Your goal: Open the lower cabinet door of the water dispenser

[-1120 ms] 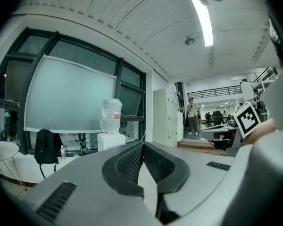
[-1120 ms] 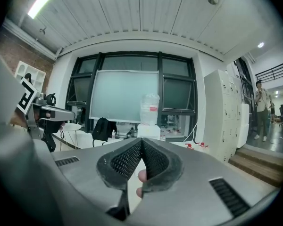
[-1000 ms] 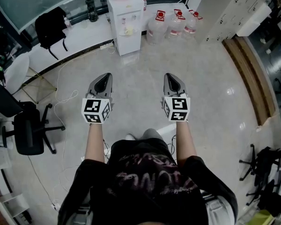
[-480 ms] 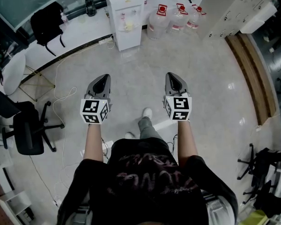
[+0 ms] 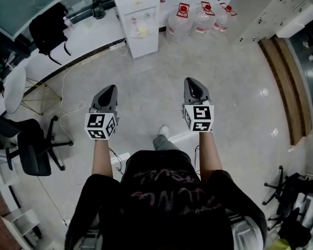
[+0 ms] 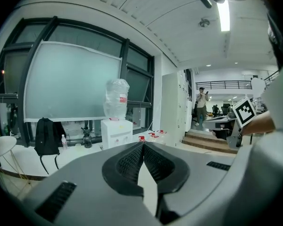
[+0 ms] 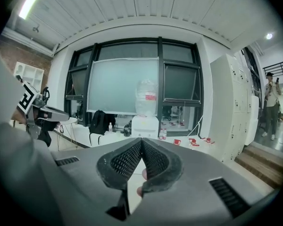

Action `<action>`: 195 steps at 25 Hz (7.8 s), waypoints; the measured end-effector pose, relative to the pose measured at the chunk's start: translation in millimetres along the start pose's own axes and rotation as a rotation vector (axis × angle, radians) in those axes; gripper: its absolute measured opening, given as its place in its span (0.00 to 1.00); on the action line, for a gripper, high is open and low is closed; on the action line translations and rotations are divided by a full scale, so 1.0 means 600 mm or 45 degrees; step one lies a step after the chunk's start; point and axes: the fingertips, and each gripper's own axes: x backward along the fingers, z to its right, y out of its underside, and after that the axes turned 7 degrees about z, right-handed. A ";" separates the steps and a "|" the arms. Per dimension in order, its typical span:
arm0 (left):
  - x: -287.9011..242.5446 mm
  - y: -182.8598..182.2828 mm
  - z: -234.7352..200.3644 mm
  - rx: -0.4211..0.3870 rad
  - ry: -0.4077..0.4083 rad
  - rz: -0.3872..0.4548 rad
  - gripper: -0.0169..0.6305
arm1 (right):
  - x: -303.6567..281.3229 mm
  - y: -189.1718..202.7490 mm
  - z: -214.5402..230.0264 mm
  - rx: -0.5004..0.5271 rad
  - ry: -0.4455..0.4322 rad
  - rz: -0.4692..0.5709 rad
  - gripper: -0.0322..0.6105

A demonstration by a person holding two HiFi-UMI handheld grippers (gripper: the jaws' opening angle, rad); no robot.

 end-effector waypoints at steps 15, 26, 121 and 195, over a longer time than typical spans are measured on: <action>-0.149 -0.004 -0.043 0.006 -0.065 -0.059 0.04 | -0.153 0.011 0.093 -0.062 -0.074 -0.034 0.07; -0.322 0.014 -0.146 0.051 0.025 -0.083 0.04 | -0.332 0.015 0.103 -0.065 -0.014 -0.081 0.07; -1.014 0.909 -0.419 0.133 -0.057 -0.035 0.04 | -1.102 0.935 0.244 -0.063 -0.099 -0.121 0.07; -1.060 1.098 -0.425 0.051 0.041 -0.189 0.04 | -1.317 1.045 0.188 -0.056 -0.475 -0.123 0.44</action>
